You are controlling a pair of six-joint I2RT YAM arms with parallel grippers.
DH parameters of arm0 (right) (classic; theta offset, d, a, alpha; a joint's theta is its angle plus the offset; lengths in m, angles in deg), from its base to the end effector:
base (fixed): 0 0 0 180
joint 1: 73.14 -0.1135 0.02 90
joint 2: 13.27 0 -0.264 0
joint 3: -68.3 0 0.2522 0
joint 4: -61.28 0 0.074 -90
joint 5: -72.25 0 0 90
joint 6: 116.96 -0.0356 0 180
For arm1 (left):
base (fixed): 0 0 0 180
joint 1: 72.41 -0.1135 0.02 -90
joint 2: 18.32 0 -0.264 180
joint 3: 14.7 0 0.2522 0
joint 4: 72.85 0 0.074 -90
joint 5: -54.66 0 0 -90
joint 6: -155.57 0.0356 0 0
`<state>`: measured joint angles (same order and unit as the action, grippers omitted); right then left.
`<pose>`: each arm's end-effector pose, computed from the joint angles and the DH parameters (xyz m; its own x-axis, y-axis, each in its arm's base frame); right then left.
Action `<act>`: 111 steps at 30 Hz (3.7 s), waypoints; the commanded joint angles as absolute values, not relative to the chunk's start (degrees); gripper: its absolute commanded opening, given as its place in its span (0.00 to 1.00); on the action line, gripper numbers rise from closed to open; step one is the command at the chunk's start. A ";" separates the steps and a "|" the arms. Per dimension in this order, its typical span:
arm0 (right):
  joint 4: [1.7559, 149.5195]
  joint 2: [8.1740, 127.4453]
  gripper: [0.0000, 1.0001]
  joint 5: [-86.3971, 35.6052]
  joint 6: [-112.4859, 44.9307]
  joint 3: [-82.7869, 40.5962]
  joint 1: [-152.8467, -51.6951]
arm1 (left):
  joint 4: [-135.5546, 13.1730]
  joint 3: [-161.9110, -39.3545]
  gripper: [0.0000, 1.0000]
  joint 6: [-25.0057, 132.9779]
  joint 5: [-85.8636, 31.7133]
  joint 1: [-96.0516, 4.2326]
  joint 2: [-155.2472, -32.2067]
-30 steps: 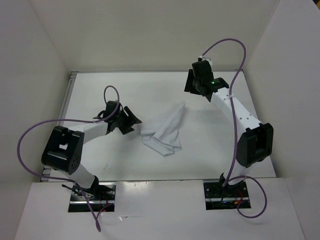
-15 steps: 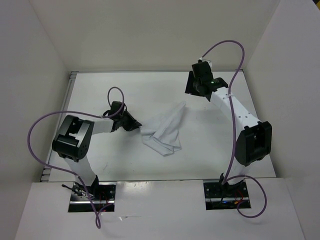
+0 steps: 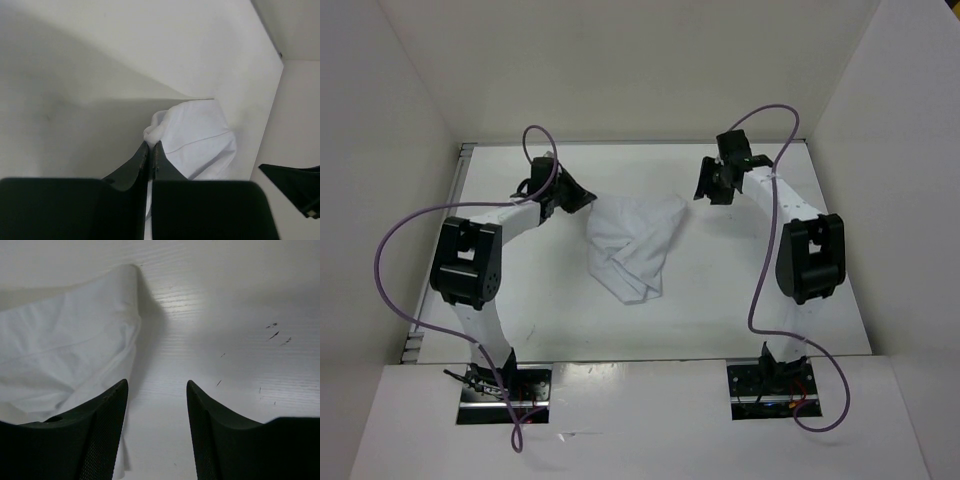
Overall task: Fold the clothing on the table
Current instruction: Flatten the skirt out
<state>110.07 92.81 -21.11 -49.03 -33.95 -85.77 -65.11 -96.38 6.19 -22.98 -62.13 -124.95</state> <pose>0.4009 0.0920 0.2633 -0.8136 0.2021 -0.5451 0.0569 0.9608 0.2713 0.4077 -0.0817 0.2013 -0.5732 -0.7504 -0.3292 -0.2783 0.5561 -0.7831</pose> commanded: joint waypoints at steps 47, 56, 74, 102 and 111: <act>100.97 126.21 0.40 -34.28 -53.77 -58.31 -87.91 | -62.43 -102.83 0.00 13.35 -18.20 -70.03 -134.60; 102.73 128.32 0.00 -37.44 -53.77 -62.53 -86.15 | -63.04 -102.12 0.00 13.36 -16.45 -71.09 -134.78; 121.36 115.78 0.00 -36.30 -48.15 -107.09 -84.58 | -40.31 -160.88 0.00 21.79 -1.50 -71.62 -138.56; 122.16 65.31 0.00 -49.84 -51.66 -46.73 -84.66 | -45.82 -117.33 0.00 21.97 11.33 -75.05 -93.47; 116.79 79.96 0.00 -52.47 -46.83 -46.87 -79.65 | -48.89 -118.52 0.00 21.97 9.14 -74.44 -111.97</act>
